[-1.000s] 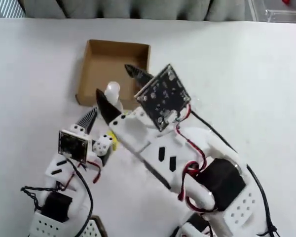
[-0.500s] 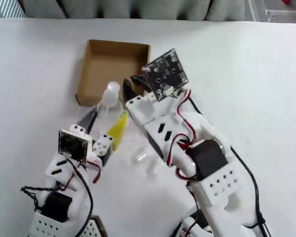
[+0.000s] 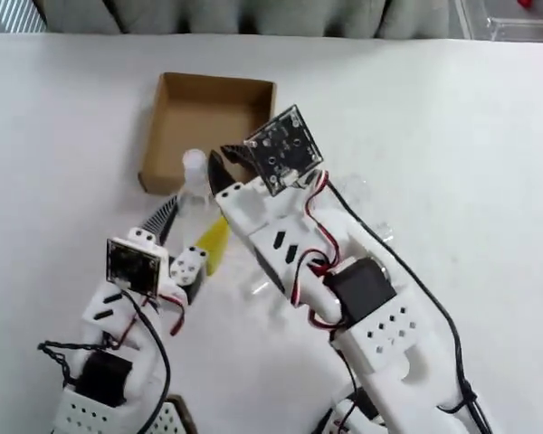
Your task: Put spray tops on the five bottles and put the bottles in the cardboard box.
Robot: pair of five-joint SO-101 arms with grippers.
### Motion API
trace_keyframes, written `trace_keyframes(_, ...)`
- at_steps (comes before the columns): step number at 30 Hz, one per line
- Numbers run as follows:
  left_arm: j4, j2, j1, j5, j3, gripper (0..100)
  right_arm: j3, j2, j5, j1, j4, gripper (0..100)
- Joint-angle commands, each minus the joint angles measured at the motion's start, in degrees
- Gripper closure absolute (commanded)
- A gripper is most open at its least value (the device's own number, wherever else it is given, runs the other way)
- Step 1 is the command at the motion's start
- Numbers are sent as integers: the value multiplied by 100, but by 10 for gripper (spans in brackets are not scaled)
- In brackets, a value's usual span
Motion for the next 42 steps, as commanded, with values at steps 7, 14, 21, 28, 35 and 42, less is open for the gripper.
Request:
trace_keyframes(7, -9, -75, 13, -35, -70, 928, -62, 4, 26, 690, 207, 984)
trace_keyframes(14, 44, -66, -22, 422, -237, 928, -53, -31, 26, 1156, 1727, 984)
trace_keyframes(21, 369, -48, -409, 958, -800, 928, 0, -48, 62, 1191, 2853, 984)
trace_keyframes(28, 360, 1033, -470, 967, -1503, 928, 721, -57, 70, 848, 2545, 984)
trace_keyframes(35, 360, 3196, -963, 1442, -2892, 928, 1169, -92, 62, 312, 2352, 984)
trace_keyframes(42, 360, 4356, -1209, 2154, -3341, 928, 1811, -1024, 18, -602, 2088, 984)
